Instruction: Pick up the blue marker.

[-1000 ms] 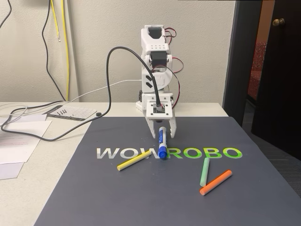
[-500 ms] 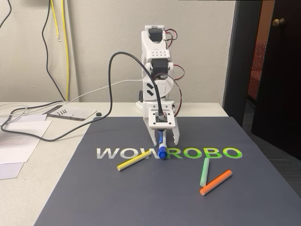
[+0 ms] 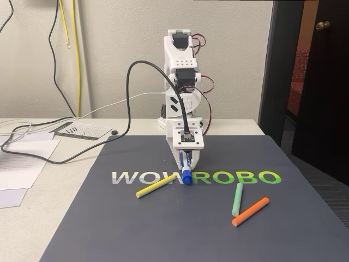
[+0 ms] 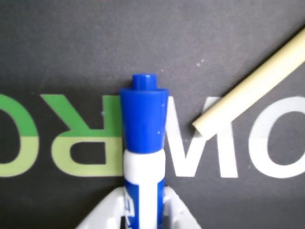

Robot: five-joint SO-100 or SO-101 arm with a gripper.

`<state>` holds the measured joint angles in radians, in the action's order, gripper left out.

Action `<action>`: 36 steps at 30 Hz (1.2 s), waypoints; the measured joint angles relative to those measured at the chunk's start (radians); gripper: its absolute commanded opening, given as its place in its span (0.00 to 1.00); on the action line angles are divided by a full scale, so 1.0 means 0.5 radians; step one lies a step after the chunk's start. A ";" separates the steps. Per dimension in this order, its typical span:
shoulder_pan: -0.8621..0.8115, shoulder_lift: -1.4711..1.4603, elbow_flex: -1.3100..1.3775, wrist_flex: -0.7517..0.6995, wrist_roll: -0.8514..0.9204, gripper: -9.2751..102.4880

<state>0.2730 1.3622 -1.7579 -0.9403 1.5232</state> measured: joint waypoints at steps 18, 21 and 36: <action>0.199 0.699 0.000 -0.334 -1.025 0.11; 0.221 0.942 -0.003 -0.374 -1.365 0.11; 0.000 1.703 -0.003 -0.356 -3.089 0.11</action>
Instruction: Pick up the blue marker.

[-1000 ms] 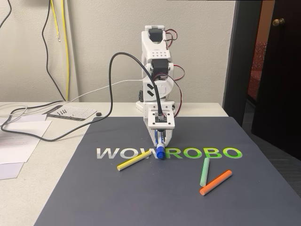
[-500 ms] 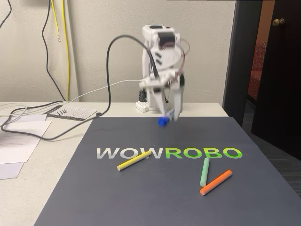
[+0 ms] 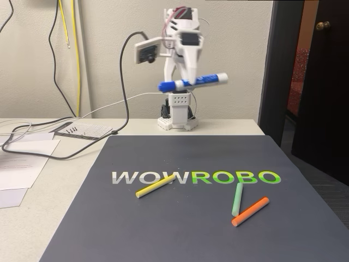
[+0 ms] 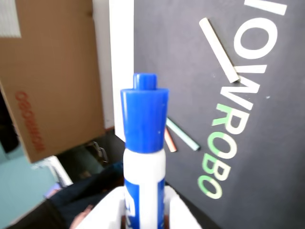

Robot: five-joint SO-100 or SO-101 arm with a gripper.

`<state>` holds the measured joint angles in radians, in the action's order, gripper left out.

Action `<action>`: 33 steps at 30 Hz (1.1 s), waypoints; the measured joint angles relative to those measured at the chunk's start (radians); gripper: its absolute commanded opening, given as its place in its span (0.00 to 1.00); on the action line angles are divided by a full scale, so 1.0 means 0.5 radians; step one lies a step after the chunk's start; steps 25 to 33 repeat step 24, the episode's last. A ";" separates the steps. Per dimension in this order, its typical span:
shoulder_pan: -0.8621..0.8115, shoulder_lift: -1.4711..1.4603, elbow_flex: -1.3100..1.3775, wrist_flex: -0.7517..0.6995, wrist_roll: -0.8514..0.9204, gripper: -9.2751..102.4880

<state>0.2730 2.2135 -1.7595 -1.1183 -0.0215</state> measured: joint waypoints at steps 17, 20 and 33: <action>-0.104 0.110 0.000 -0.009 -0.089 0.11; -0.104 0.110 0.000 -0.012 -0.089 0.11; -0.104 0.110 0.000 -0.012 -0.077 0.11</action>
